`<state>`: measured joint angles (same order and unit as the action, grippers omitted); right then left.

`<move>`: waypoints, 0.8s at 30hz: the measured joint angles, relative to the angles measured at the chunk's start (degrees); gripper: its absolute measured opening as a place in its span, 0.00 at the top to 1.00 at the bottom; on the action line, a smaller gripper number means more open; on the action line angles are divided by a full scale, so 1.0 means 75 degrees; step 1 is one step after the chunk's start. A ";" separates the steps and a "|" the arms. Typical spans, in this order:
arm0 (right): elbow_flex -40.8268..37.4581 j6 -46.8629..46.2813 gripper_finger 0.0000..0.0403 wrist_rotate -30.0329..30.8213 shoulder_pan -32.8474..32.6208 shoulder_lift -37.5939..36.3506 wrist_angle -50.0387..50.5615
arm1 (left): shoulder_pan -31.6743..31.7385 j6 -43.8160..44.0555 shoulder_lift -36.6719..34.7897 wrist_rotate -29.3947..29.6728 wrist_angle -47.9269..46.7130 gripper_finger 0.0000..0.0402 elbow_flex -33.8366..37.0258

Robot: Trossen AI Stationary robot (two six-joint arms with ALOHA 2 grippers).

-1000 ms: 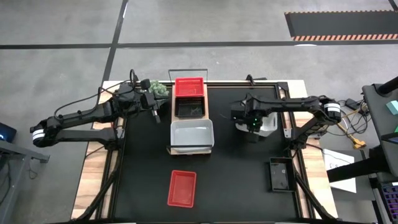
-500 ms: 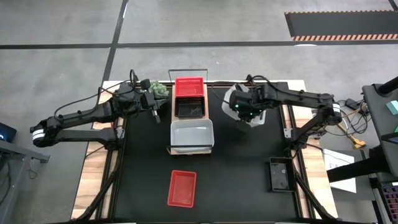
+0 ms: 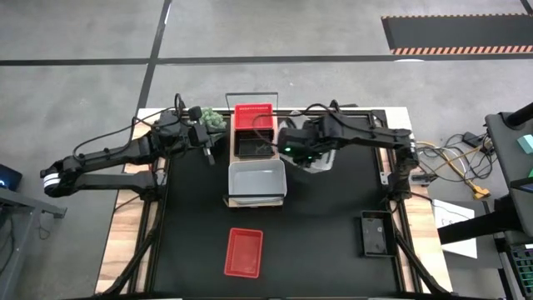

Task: Stack baskets on shelf by color
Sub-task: Stack the gray bin on top of the gray bin on the shelf

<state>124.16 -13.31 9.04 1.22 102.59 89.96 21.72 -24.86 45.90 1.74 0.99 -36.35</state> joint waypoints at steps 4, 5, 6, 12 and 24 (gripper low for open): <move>0.1049 0.0440 0.98 -0.0036 -0.0115 0.0617 -0.0005 | 0.0002 -0.0003 -0.0080 0.0000 -0.0026 1.00 0.0004; 0.1256 0.0529 0.98 -0.0057 -0.0136 0.0720 -0.0041 | -0.0001 -0.0005 -0.0110 0.0001 -0.0043 1.00 0.0015; 0.1426 0.0625 0.98 -0.0060 -0.0176 0.0816 -0.0039 | -0.0001 -0.0005 -0.0140 0.0002 -0.0050 1.00 0.0019; 0.1370 0.0922 0.98 -0.0059 -0.0262 0.0813 -0.0294 | 0.0002 0.0006 -0.0375 0.0003 -0.0268 1.00 0.0022; 0.1370 0.1669 0.98 -0.0006 -0.0738 0.0766 -0.0608 | 0.0000 0.0029 -0.0427 0.0003 -0.0274 1.00 0.0024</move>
<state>134.43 -0.80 8.99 -4.31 108.33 85.40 21.72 -24.64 42.70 1.76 -1.06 -36.17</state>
